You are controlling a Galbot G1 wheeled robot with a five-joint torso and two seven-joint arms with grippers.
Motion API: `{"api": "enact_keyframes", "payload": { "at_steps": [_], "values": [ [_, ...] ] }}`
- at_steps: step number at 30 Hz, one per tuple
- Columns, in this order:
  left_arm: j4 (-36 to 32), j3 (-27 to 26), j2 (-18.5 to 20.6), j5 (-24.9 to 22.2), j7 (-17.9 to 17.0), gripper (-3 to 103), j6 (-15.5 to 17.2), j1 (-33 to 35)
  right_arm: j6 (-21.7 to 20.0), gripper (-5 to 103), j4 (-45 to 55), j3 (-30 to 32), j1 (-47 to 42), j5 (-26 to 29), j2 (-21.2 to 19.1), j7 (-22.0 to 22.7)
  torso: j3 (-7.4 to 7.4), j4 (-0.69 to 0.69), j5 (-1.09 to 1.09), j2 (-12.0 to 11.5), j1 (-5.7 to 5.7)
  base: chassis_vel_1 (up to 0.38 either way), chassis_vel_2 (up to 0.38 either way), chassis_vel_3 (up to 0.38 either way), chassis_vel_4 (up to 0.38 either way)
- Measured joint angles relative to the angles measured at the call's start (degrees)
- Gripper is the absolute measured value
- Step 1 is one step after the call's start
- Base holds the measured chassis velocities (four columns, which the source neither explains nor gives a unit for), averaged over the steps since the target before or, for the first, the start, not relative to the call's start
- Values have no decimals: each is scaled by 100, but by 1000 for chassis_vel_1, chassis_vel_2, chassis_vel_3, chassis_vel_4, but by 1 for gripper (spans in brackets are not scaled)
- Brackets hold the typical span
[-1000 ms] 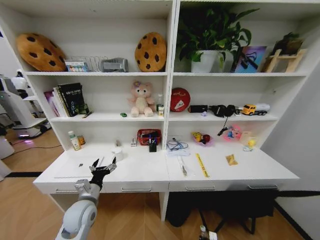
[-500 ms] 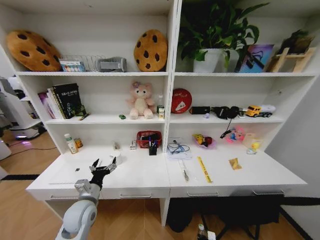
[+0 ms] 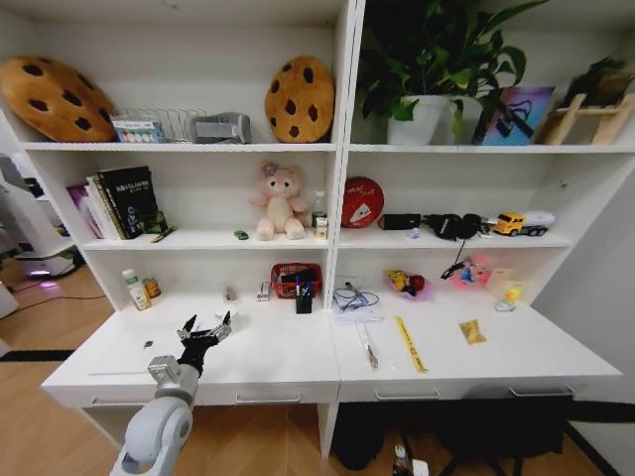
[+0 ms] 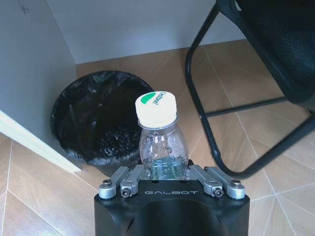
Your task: Organize the objects on the table.
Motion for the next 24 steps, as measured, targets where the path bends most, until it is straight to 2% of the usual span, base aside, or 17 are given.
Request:
{"api": "enact_keyframes", "payload": {
  "at_steps": [4,8,13,19,24],
  "values": [
    [0,0,0,0,0,100,0,0,17,28,-34,-1,59,-56,30,5,0,2,1,0,2,-61,88,85,-73],
    [0,0,0,0,0,100,0,0,94,28,-187,-15,221,-166,57,-86,0,-2,1,0,1,-19,30,20,-28],
    [0,0,0,0,0,100,0,0,397,28,-867,17,792,-311,152,-300,0,1,1,0,-1,0,0,0,0],
    [0,0,0,0,0,100,0,0,677,28,-1168,24,1048,-563,174,-588,0,0,0,0,-1,0,0,0,0],
    [0,0,0,0,0,100,0,0,1078,28,-1341,30,1251,-1095,247,-783,0,0,1,0,-1,0,0,0,0]
  ]
}}
